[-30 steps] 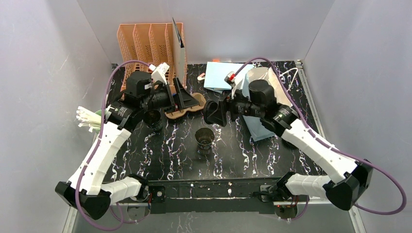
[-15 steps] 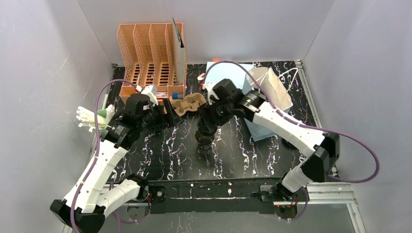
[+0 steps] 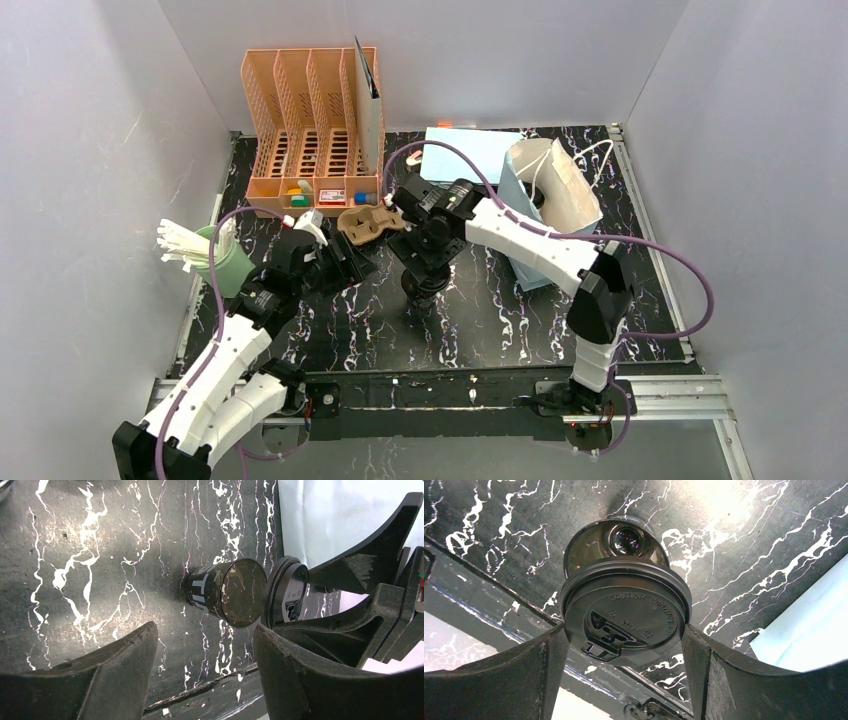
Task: Pack the takeout coffee
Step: Close the cup lid on the coffee cup.
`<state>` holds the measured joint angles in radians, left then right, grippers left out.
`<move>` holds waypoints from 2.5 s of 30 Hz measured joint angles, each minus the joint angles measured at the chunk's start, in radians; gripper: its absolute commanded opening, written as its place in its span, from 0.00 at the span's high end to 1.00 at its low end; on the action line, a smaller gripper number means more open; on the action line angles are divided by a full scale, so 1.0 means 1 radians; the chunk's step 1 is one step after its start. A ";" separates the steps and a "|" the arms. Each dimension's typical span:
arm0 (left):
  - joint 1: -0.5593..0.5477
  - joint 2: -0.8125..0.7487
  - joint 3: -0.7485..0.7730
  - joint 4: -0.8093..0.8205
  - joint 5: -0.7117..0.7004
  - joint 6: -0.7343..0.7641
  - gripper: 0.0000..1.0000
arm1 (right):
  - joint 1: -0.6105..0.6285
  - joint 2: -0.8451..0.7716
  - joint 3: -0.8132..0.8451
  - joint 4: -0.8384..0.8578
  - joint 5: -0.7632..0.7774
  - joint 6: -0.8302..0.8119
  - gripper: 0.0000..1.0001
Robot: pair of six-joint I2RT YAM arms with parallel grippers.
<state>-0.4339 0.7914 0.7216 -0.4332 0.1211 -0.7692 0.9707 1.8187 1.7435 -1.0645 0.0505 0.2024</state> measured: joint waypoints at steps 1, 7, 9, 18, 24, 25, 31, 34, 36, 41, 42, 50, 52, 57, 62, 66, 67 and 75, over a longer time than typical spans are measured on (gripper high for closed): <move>0.000 -0.005 -0.021 0.019 0.002 -0.012 0.34 | 0.002 0.014 0.015 -0.010 0.006 -0.002 0.23; 0.000 -0.010 -0.102 0.113 0.009 -0.068 0.37 | 0.013 0.069 0.036 -0.034 0.029 -0.017 0.22; 0.000 -0.006 -0.117 0.142 0.018 -0.084 0.39 | 0.015 0.084 0.043 -0.043 0.033 -0.022 0.22; 0.000 0.069 -0.156 0.264 0.079 -0.137 0.54 | 0.024 0.147 0.108 -0.060 0.027 -0.040 0.21; 0.000 0.108 -0.188 0.318 0.106 -0.166 0.57 | 0.027 0.161 0.111 -0.063 0.024 -0.045 0.21; 0.000 0.109 -0.195 0.325 0.109 -0.171 0.58 | 0.027 0.167 0.114 -0.064 0.024 -0.045 0.21; 0.000 0.113 -0.228 0.369 0.127 -0.193 0.60 | 0.035 0.188 0.127 -0.069 0.018 -0.047 0.19; 0.000 0.125 -0.241 0.399 0.139 -0.204 0.62 | 0.039 0.190 0.137 -0.076 0.017 -0.048 0.19; 0.000 0.135 -0.254 0.429 0.151 -0.216 0.63 | 0.041 0.193 0.150 -0.082 0.017 -0.048 0.19; 0.001 0.171 -0.282 0.501 0.180 -0.238 0.64 | 0.046 0.200 0.163 -0.089 0.018 -0.049 0.18; 0.001 0.178 -0.286 0.513 0.186 -0.243 0.63 | 0.047 0.203 0.166 -0.090 0.018 -0.049 0.18; 0.001 0.202 -0.290 0.568 0.216 -0.254 0.62 | 0.051 0.245 0.193 -0.107 0.030 -0.050 0.15; 0.001 0.202 -0.290 0.571 0.218 -0.256 0.62 | 0.052 0.245 0.196 -0.113 0.033 -0.050 0.15; 0.001 0.219 -0.291 0.605 0.233 -0.262 0.62 | 0.052 0.245 0.198 -0.114 0.033 -0.051 0.17; 0.001 0.224 -0.291 0.612 0.235 -0.263 0.62 | 0.053 0.245 0.212 -0.118 0.033 -0.051 0.15; 0.001 0.222 -0.291 0.607 0.235 -0.262 0.62 | 0.060 0.245 0.240 -0.123 0.033 -0.051 0.13; 0.001 0.219 -0.291 0.607 0.235 -0.261 0.62 | 0.060 0.245 0.243 -0.124 0.033 -0.051 0.13; 0.001 0.201 -0.291 0.580 0.233 -0.254 0.61 | 0.064 0.245 0.244 -0.123 0.045 -0.053 0.11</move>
<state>-0.4328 0.9924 0.4309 0.1471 0.3542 -1.0237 1.0348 2.0636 1.9873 -1.1877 0.0959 0.1497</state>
